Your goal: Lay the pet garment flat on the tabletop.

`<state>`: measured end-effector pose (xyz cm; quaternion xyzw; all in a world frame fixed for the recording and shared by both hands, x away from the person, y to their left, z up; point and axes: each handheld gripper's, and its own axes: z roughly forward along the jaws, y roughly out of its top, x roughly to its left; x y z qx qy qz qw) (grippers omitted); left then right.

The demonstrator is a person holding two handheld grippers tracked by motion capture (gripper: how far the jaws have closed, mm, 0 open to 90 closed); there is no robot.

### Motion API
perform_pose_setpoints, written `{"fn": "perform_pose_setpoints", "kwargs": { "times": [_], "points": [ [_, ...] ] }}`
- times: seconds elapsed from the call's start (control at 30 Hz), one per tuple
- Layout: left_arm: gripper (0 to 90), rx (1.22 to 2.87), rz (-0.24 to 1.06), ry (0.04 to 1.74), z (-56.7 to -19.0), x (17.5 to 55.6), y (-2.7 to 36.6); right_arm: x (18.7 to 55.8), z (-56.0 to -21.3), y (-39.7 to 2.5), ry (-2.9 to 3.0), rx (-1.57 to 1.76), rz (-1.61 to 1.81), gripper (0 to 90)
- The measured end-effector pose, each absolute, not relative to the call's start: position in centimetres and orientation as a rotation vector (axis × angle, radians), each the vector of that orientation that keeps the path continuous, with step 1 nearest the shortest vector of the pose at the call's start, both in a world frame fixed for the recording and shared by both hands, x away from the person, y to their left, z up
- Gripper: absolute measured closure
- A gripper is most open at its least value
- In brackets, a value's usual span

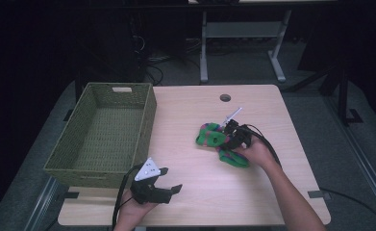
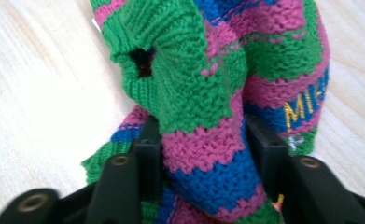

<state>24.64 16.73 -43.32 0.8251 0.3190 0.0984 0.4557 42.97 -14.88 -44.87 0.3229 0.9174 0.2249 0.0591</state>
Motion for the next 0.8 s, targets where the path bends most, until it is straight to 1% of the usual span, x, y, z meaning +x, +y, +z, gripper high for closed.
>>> {"fn": "perform_pose_setpoints", "kwargs": {
  "times": [0.03,0.1,0.17,0.23,0.47,0.8],
  "points": [
    [21.9,2.035,0.243,0.788,-43.3,24.6,16.7,43.0,-44.9,-15.0,2.768,1.007,0.695,59.5],
    [21.9,2.038,0.243,0.788,-43.4,24.6,16.7,43.1,-44.9,-15.1,2.766,1.009,0.695,60.1],
    [21.9,2.039,0.243,0.787,-43.4,24.6,16.7,43.1,-44.8,-15.2,2.763,1.014,0.708,64.0],
    [21.9,2.032,0.236,0.788,-43.4,24.7,16.8,43.2,-44.8,-15.5,2.766,1.032,0.734,65.5],
    [21.9,2.032,0.235,0.788,-43.4,24.7,16.8,43.2,-43.5,-16.5,2.747,1.093,0.837,66.6],
    [21.9,2.037,0.235,0.781,-43.5,24.7,16.4,42.7,-41.3,-19.5,2.694,1.173,1.02,66.4]
  ]
}}
